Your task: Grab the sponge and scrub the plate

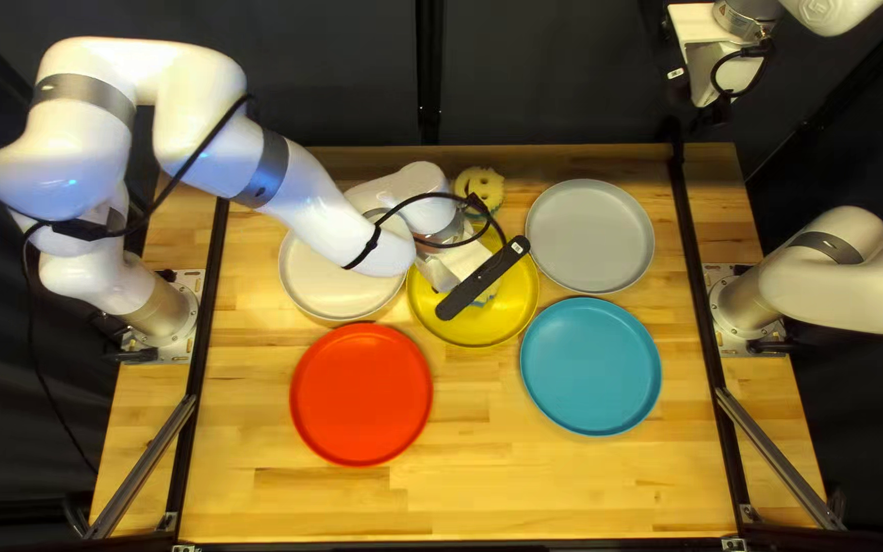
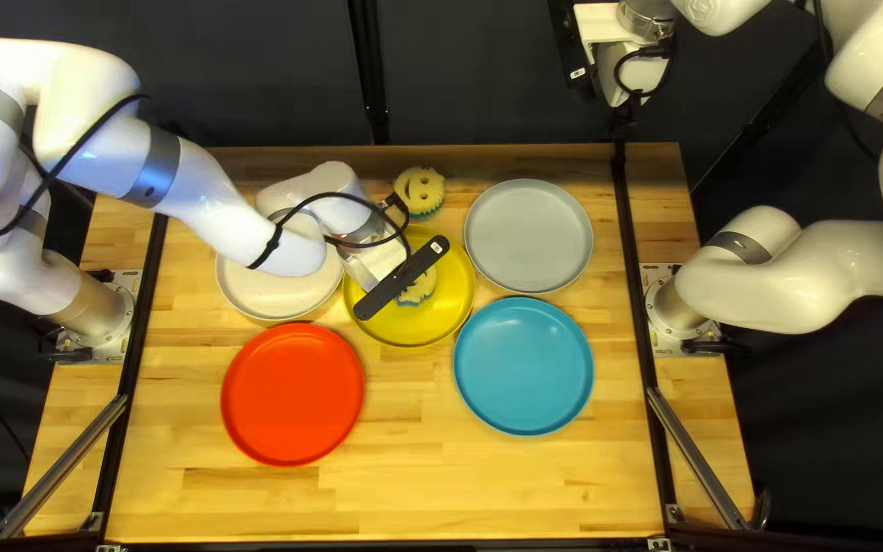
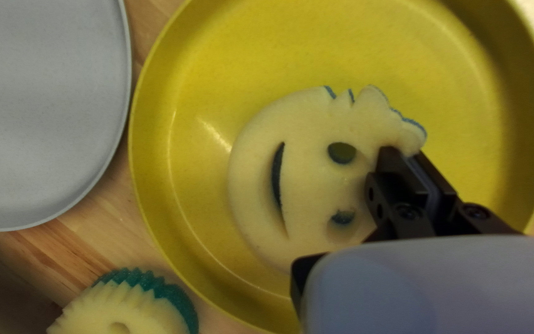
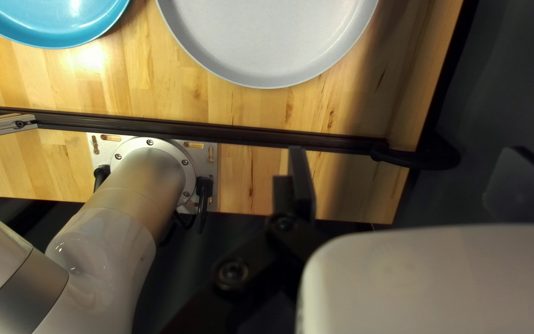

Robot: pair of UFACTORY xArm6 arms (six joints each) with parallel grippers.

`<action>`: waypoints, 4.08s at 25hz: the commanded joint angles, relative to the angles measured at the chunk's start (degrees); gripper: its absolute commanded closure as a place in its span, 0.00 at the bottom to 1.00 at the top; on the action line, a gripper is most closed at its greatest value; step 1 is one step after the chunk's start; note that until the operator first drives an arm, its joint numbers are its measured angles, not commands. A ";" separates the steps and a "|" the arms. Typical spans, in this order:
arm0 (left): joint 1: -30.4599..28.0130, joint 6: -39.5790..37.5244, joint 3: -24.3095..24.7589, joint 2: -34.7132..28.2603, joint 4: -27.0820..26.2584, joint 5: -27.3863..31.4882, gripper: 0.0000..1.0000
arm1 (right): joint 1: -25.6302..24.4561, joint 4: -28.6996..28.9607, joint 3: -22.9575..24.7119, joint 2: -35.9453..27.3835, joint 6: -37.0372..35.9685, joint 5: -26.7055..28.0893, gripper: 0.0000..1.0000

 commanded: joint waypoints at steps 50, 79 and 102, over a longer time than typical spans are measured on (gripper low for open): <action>-21.55 -55.76 23.99 -13.58 35.66 -11.00 1.00 | 0.00 0.00 0.00 0.00 0.00 0.00 0.00; -26.08 -54.34 13.71 -3.14 34.62 -9.14 1.00 | 0.00 0.00 0.00 0.00 0.00 0.00 0.00; -34.27 -68.41 23.95 -11.68 36.81 -7.95 1.00 | 0.00 0.00 0.00 0.00 0.00 0.00 0.00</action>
